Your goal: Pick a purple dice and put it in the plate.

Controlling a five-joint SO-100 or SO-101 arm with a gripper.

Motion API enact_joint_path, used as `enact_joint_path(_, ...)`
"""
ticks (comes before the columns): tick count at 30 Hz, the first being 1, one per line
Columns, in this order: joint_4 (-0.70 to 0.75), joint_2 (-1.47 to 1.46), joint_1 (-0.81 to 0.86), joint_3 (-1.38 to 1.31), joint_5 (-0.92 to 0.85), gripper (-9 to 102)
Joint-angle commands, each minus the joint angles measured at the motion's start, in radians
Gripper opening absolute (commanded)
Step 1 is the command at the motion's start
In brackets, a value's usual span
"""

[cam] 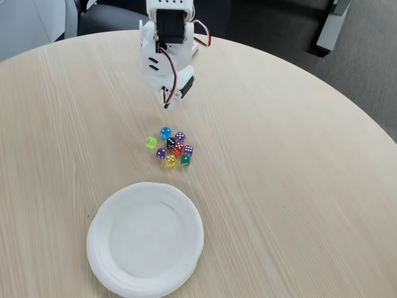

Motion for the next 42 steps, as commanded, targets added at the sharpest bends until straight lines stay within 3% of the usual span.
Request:
enact_joint_path(1,0.003,0.000,0.012,-0.034,0.029,0)
enact_joint_path(5,-0.005,0.000,0.012,-0.035,-0.017,0)
enact_joint_path(13,-0.167,-0.002,-0.008,-0.035,0.011,0)
enact_joint_path(31,-0.178,-0.002,-0.250,-0.034,0.130,0)
enact_joint_path(42,-0.287,-0.069,-0.242,-0.034,0.081,0)
